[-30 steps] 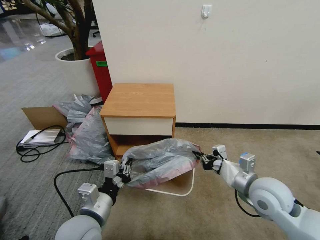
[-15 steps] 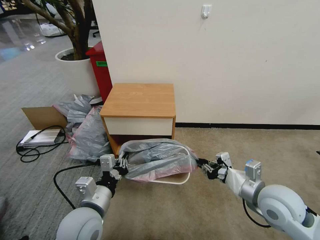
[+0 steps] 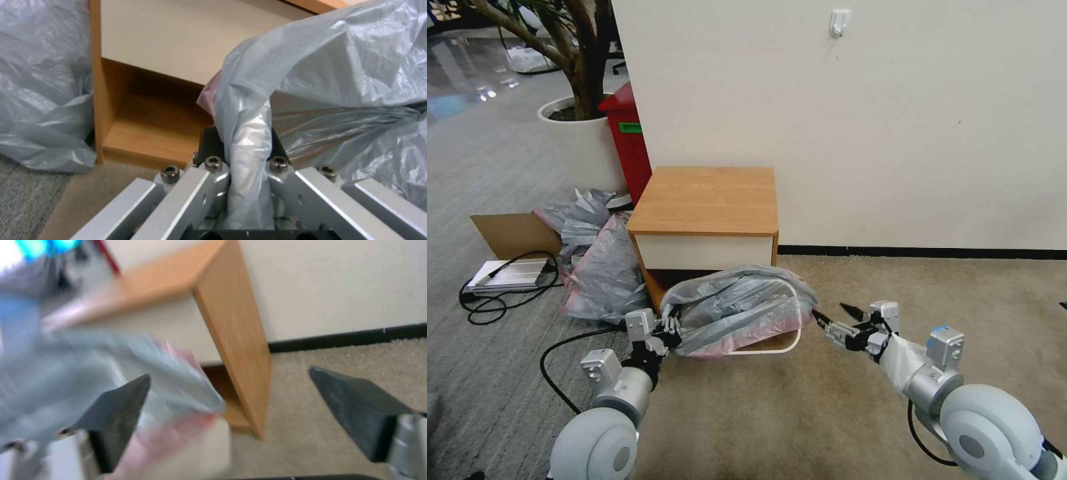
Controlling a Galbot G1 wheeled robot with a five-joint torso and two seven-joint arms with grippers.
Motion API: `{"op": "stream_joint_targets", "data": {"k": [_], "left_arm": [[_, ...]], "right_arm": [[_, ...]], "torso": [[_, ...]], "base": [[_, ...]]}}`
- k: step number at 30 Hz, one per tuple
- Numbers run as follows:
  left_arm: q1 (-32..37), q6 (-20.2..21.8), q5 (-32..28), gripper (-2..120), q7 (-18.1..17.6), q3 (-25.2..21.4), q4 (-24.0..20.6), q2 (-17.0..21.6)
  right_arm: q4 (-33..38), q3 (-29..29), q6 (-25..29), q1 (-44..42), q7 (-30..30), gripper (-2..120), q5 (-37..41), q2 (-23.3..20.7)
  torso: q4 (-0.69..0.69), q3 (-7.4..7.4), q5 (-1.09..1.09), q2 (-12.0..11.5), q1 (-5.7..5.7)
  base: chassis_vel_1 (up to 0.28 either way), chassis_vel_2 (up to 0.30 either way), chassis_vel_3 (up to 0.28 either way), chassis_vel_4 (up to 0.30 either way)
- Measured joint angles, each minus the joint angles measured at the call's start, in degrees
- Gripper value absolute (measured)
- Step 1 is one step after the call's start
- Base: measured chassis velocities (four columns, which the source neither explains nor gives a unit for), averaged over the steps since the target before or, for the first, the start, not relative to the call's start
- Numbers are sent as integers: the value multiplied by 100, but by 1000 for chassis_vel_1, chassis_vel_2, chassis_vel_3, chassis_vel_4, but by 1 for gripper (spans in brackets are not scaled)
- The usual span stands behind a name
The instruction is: Pick up the garbage bag from the table and place it over the trash can.
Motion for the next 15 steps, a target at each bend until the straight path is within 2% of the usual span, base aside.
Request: {"op": "stream_joint_targets", "data": {"k": [1,2,4,5,7,9,15], "left_arm": [[0,0,0,4,0,0,0,0],[-1,-21,0,4,-19,7,9,-18],[4,-56,0,4,-38,27,10,-41],[4,-56,0,4,-38,27,10,-41],[7,-98,5,4,-53,60,-9,-69],[0,-142,10,4,-73,88,-17,-95],[14,-259,32,4,-83,129,-32,-126]], "right_arm": [[0,0,0,0,0,93,0,0],[301,-40,68,-101,259,98,361,201],[746,-203,85,-319,418,100,902,481],[746,-203,85,-319,418,100,902,481],[953,-522,33,-571,447,100,1132,747],[990,-901,-12,-667,449,100,1062,950],[989,-1294,-81,-616,431,99,864,1174]], "torso": [[0,0,0,0,0],[1,0,0,0,0],[0,0,-1,0,0],[0,0,-1,0,0],[-1,0,-3,0,0],[-1,0,0,0,0],[0,0,-1,0,0]], "base": [[0,0,0,0],[0,0,0,0],[0,0,0,0],[0,0,0,0],[0,0,0,0],[0,0,0,0],[0,0,0,0]]}}
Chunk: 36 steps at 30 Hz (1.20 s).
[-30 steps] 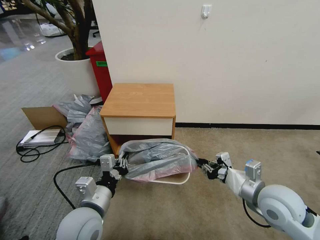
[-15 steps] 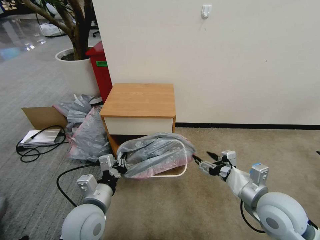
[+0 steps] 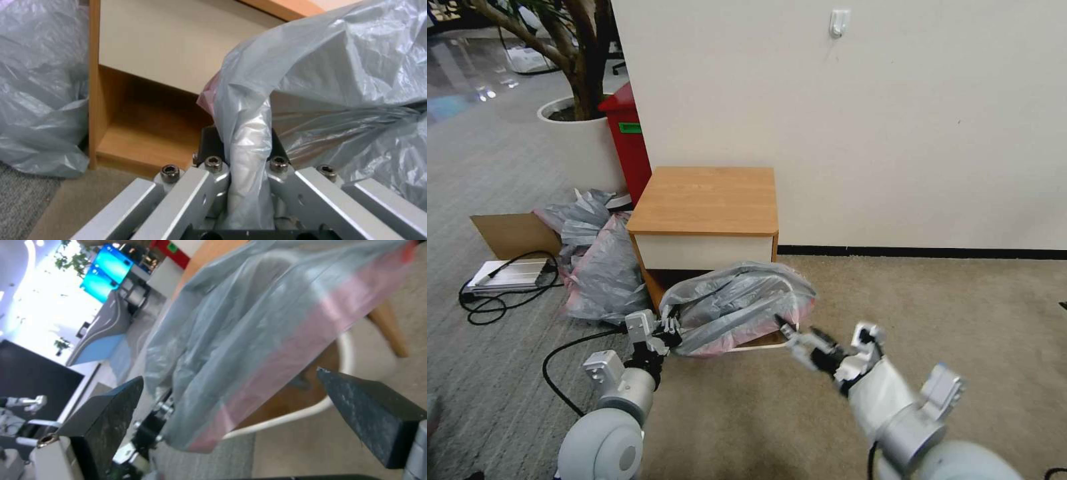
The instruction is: Pick up the garbage bag from the table and place it over the trash can.
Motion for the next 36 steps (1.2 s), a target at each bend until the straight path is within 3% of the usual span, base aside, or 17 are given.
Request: {"op": "stream_joint_targets", "data": {"k": [8,26,36], "left_arm": [[51,-391,288,4,93,73,-53,29],[299,-644,700,4,171,163,-51,-12],[474,-695,750,4,206,191,-204,-68]], "right_arm": [[-442,-361,-109,355,-44,99,-399,122],[-807,-526,-133,577,-111,99,-630,220],[-1220,-548,352,745,-500,99,-559,380]], "torso": [[0,0,1,0,0],[0,0,1,0,0],[0,0,1,0,0]], "base": [[0,0,0,0],[0,0,0,0],[0,0,0,0]]}}
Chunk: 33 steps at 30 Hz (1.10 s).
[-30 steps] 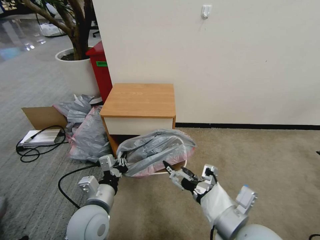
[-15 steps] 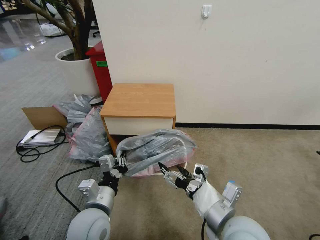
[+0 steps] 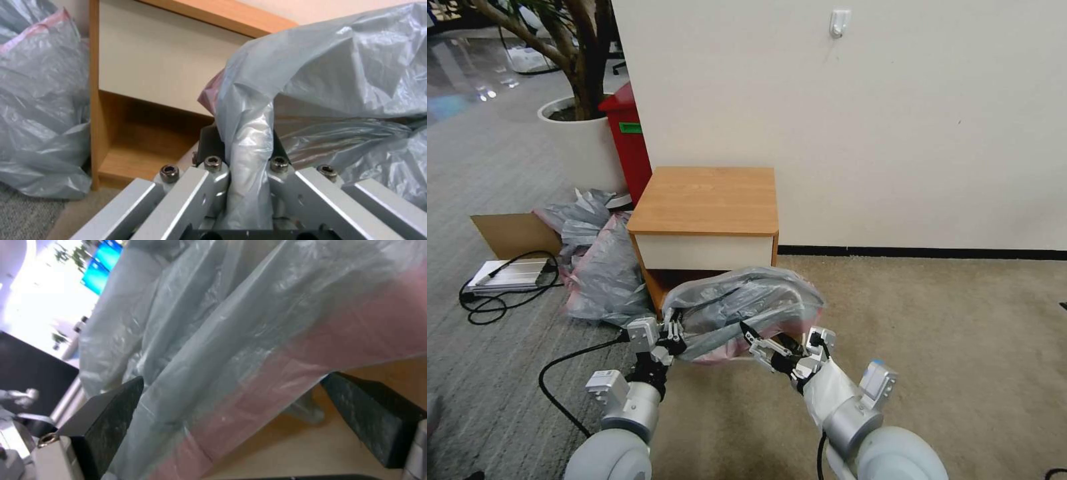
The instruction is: Pick up the garbage bag from the table and place it over the trash can.
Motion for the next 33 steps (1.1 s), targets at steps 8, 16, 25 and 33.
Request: {"op": "stream_joint_targets", "data": {"k": [8,16,25,33], "left_arm": [[14,-1,-62,4,-25,-47,-5,-49],[34,36,-250,4,-58,-64,-28,-112],[36,85,-326,4,-52,10,-21,-125],[100,154,-491,4,-57,23,-85,-163]], "right_arm": [[-210,29,437,-49,-592,96,-68,98],[-377,51,789,-110,-1236,71,-70,175],[-386,24,1001,-102,-1408,39,1,181],[-453,33,1069,-32,-1476,10,54,193]], "torso": [[0,0,0,0,1],[0,0,0,0,0],[-1,0,-1,0,0],[0,1,0,0,0]], "base": [[0,0,0,0],[0,0,0,0],[0,0,0,0],[0,0,0,0]]}}
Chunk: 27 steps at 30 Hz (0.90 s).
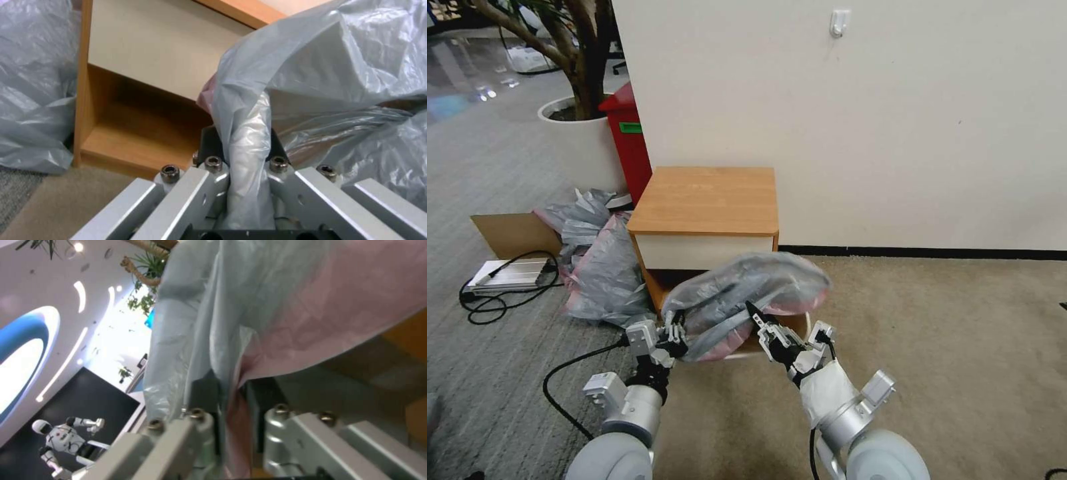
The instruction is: Pick up the garbage bag from the table and place it over the trash can.
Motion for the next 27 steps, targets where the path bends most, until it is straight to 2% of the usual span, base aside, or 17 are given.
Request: {"op": "stream_joint_targets", "data": {"k": [3,12,27], "left_arm": [[-44,18,-34,4,-37,-36,24,21],[-182,69,-212,4,-120,-171,74,29],[-338,202,-458,4,-273,-312,161,-94]], "right_arm": [[4,-5,2,-19,0,0,-12,-25],[95,17,19,-136,-5,0,-75,-130],[474,100,-3,-937,107,0,-769,-205]], "torso": [[0,0,0,0,0],[0,0,0,0,0],[0,0,0,0,0]], "base": [[0,0,0,0],[0,0,0,0],[0,0,0,0]]}}
